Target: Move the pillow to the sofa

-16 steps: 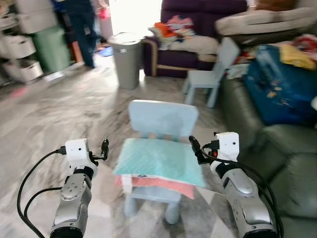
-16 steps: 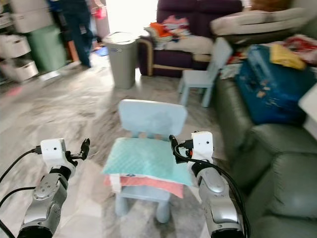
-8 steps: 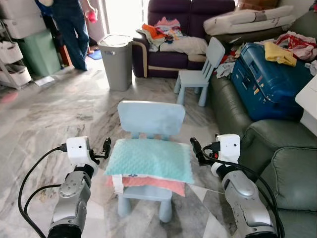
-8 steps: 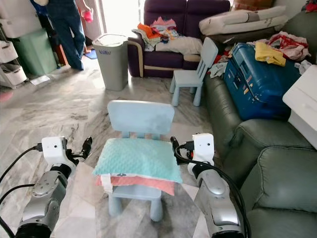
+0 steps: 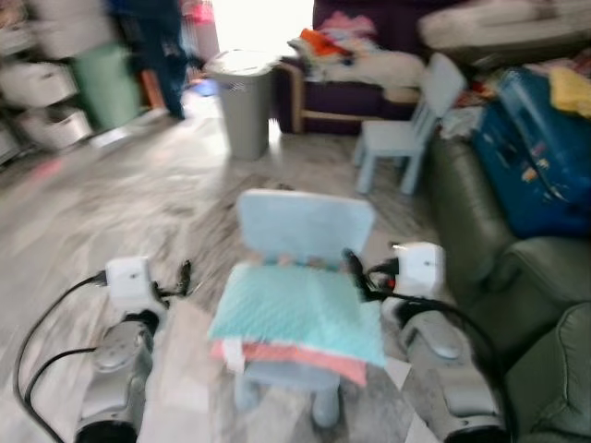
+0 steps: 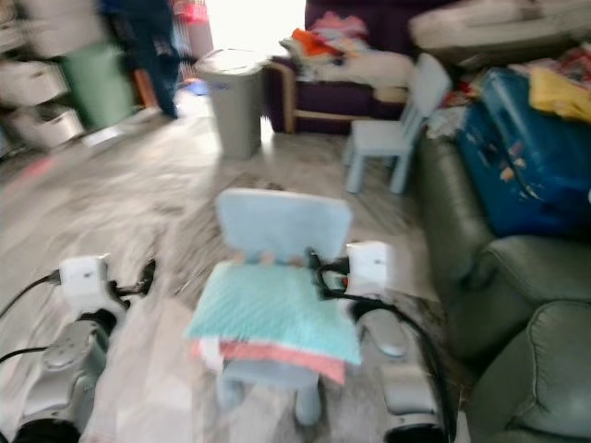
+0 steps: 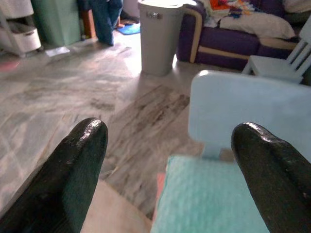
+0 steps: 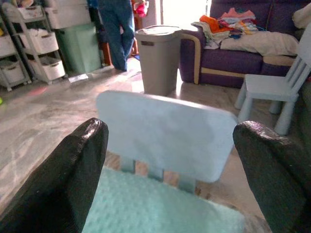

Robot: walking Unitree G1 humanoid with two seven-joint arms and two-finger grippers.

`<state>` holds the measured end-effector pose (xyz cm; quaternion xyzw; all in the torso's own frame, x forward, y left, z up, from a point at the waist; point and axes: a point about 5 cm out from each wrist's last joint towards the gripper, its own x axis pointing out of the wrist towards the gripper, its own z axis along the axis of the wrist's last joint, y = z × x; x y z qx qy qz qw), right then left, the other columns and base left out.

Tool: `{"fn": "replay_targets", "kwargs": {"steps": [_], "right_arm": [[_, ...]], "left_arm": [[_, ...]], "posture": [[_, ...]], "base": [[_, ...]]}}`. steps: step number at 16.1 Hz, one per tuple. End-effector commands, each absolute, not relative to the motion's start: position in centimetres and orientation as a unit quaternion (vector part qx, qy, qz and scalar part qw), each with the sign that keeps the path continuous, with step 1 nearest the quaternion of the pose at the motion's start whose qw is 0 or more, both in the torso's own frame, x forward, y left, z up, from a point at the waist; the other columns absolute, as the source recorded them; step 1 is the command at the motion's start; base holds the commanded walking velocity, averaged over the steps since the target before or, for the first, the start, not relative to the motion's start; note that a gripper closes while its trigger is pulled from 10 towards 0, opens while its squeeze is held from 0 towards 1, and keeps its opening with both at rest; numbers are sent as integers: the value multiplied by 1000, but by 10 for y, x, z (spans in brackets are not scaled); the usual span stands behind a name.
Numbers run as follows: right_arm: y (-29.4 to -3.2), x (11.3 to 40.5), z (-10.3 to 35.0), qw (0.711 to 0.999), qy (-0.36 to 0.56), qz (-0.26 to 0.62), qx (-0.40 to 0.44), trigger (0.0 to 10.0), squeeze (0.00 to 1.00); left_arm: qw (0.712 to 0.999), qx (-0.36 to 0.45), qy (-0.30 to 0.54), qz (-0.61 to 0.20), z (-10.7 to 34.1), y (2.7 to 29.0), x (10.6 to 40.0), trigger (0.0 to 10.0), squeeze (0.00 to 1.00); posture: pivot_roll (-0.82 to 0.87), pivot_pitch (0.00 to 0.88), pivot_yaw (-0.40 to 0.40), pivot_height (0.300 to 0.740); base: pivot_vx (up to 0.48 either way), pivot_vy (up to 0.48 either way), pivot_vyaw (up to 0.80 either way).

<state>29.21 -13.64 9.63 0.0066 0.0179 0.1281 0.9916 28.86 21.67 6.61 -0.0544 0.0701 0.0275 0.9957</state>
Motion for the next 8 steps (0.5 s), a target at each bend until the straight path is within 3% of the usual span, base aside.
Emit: {"fn": "replay_targets", "kwargs": {"steps": [1, 8], "right_arm": [[-153, 290, 95, 994, 24, 105, -4, 10000, 0], [-152, 288, 94, 994, 24, 105, -3, 10000, 0]], "left_arm": [[996, -62, 65, 13, 69, 204, 293, 10000, 0], [995, -58, 80, 8, 64, 199, 289, 10000, 0]], "posture": [[6, 15, 7, 740], [8, 22, 8, 740]], "base": [[0, 0, 0], [0, 0, 0]]}}
